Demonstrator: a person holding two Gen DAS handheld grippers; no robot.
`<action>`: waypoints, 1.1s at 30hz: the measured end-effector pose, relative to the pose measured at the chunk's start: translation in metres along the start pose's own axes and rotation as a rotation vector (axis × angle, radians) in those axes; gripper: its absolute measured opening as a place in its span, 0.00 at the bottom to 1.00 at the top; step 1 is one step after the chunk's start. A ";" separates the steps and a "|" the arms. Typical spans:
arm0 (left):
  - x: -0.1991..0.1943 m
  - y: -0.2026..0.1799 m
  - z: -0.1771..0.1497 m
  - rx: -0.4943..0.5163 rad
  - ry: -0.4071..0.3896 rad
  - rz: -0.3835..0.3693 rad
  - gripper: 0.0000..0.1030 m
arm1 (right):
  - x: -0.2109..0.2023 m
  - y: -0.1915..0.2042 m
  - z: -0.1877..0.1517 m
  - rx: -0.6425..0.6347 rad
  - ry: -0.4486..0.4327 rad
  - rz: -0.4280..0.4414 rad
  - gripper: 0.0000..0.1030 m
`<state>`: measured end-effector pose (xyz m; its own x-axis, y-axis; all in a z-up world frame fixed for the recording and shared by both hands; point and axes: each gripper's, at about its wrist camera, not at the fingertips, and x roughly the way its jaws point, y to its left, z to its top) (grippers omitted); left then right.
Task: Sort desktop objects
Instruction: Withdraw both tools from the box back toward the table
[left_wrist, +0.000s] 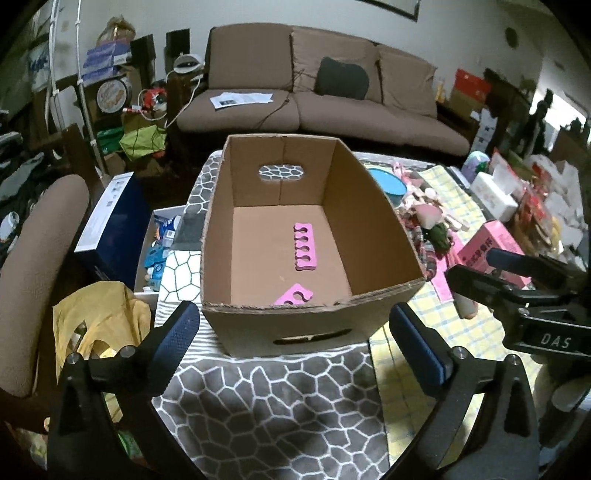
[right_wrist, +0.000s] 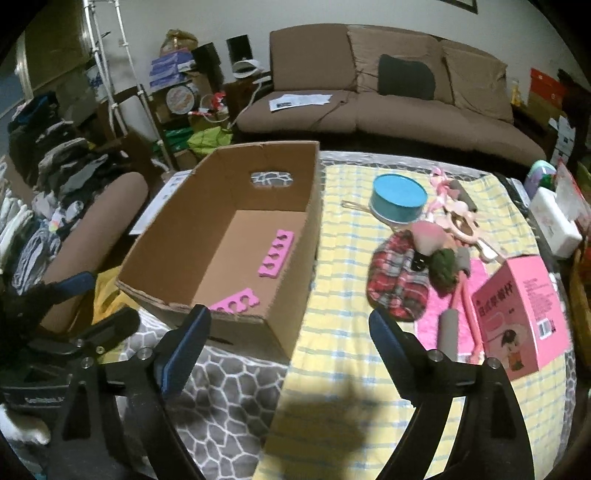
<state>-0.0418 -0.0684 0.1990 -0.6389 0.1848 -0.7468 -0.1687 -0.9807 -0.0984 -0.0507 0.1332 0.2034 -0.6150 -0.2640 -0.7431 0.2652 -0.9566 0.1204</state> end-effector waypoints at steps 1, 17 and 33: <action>-0.001 -0.002 -0.001 0.002 0.000 -0.003 1.00 | -0.002 -0.003 -0.002 0.004 -0.002 -0.005 0.87; -0.014 -0.055 -0.018 0.004 -0.019 -0.119 1.00 | -0.023 -0.078 -0.047 0.128 0.005 0.012 1.00; 0.003 -0.139 -0.039 0.145 -0.017 -0.204 1.00 | -0.035 -0.157 -0.089 0.224 -0.020 -0.042 0.95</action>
<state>0.0092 0.0664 0.1845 -0.5924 0.3806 -0.7101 -0.4008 -0.9038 -0.1500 -0.0051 0.3030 0.1520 -0.6372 -0.2240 -0.7375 0.0692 -0.9696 0.2347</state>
